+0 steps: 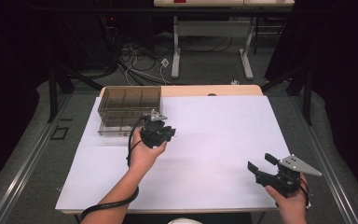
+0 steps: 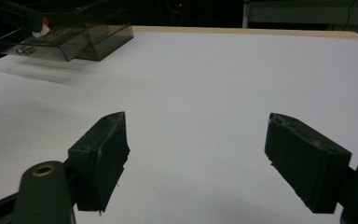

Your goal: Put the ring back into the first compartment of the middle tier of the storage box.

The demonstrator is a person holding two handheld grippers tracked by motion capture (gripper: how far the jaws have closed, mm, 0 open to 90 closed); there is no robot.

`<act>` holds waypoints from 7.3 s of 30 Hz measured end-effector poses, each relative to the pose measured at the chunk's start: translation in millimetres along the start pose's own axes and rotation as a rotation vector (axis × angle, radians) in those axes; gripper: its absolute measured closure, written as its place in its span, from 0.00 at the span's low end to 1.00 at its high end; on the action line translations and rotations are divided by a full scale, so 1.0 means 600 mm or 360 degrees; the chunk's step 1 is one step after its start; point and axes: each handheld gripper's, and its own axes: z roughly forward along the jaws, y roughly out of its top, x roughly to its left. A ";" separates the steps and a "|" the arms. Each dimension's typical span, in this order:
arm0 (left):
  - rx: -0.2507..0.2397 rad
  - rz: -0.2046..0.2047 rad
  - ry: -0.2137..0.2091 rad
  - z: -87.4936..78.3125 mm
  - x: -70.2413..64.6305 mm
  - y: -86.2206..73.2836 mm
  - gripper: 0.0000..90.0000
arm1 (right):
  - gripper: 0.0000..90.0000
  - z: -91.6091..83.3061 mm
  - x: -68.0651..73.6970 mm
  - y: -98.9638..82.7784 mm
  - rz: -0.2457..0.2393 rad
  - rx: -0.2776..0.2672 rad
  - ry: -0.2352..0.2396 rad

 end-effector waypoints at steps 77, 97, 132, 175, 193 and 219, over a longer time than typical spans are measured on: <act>0.0011 -0.0407 0.0457 -0.080 0.244 -0.044 0.84 | 0.24 -0.002 -0.003 -0.002 0.0027 0.0014 -0.0010; 0.0040 -0.0519 0.0598 -0.068 0.288 -0.076 0.84 | 0.24 -0.002 -0.004 -0.003 0.0025 0.0007 -0.0008; 0.0100 -0.0563 0.0673 -0.054 0.305 -0.085 0.77 | 0.24 -0.002 -0.003 -0.002 0.0031 0.0015 0.0000; -0.0259 -0.0433 0.0408 -0.099 0.234 -0.081 0.26 | 0.24 -0.003 -0.002 -0.002 0.0023 -0.0006 -0.0003; -0.0346 -0.0252 0.0149 -0.133 0.156 -0.086 0.01 | 0.24 -0.004 -0.001 -0.001 0.0006 0.0011 -0.0004; -0.0484 -0.0099 0.0027 -0.175 0.094 -0.179 0.00 | 0.23 -0.003 0.000 -0.002 0.0004 0.0003 -0.0004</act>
